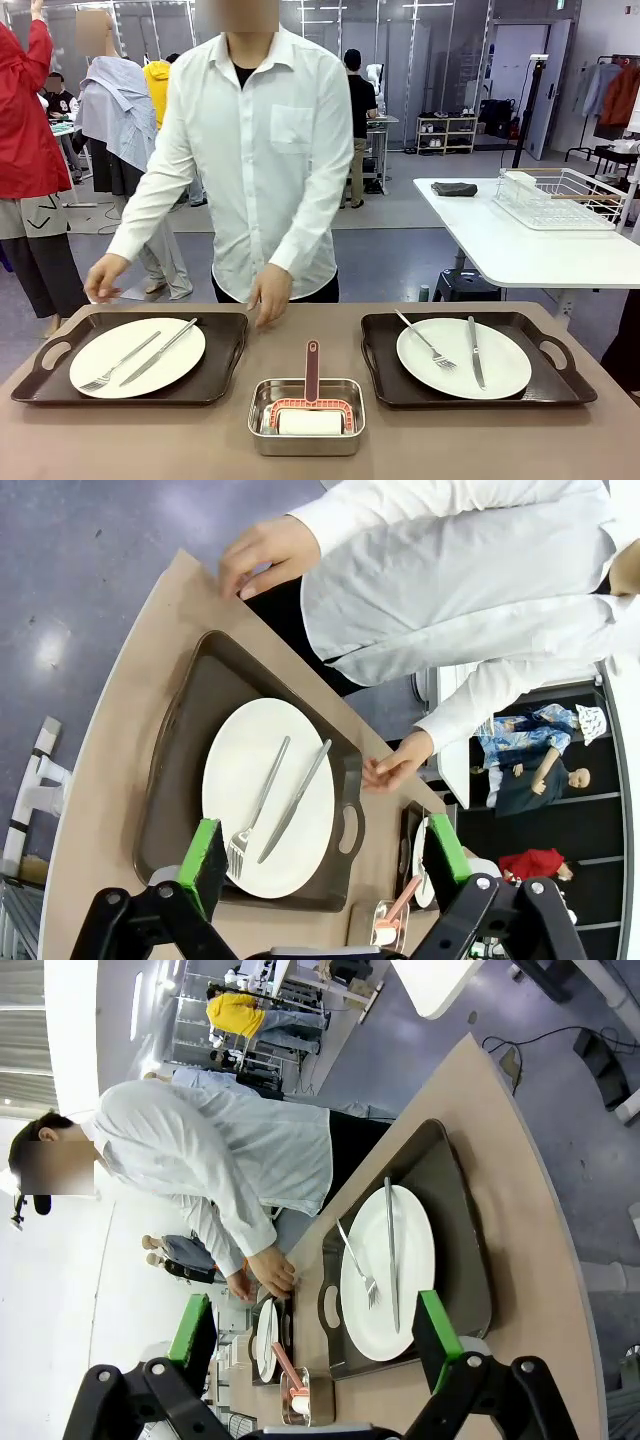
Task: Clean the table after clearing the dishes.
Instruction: When the left (or right) Handle tray is removed, use the left hand (or right hand) to clean the left (or right) side of the table with the Lint Roller.
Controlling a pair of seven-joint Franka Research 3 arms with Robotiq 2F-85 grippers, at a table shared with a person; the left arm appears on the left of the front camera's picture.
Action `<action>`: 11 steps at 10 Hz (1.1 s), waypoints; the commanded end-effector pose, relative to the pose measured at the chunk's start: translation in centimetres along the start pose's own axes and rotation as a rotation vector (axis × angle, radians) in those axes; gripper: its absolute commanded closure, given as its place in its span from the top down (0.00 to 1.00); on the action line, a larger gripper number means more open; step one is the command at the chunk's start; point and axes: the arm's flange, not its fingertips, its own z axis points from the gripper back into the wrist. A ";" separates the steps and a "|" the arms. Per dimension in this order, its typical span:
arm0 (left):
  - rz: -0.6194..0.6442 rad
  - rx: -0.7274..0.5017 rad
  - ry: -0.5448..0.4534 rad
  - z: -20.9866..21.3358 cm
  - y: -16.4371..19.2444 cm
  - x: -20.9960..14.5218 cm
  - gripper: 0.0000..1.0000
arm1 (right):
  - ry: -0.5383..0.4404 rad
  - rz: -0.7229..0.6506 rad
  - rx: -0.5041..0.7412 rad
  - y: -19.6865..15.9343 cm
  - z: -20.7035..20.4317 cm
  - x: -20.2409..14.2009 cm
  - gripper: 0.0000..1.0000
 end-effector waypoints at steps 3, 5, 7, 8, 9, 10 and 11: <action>-0.004 -0.016 0.001 0.2 0.3 0.1 1.00 | 0.004 0.006 0.004 0.0 0.2 -0.1 1.00; -0.004 -0.016 0.001 0.2 0.3 0.1 1.00 | 0.004 0.006 0.004 0.0 0.2 -0.1 1.00; -0.004 -0.016 0.001 0.2 0.3 0.1 1.00 | 0.004 0.006 0.004 0.0 0.2 -0.1 1.00; -0.004 -0.016 0.001 0.2 0.3 0.1 1.00 | 0.004 0.006 0.004 0.0 0.2 -0.1 1.00; -0.004 -0.016 0.001 0.2 0.3 0.1 1.00 | 0.004 0.006 0.004 0.0 0.2 -0.1 1.00; -0.004 -0.016 0.001 0.2 0.3 0.1 1.00 | 0.004 0.006 0.004 0.0 0.2 -0.1 1.00; -0.004 -0.016 0.001 0.2 0.3 0.1 1.00 | 0.004 0.006 0.004 0.0 0.2 -0.1 1.00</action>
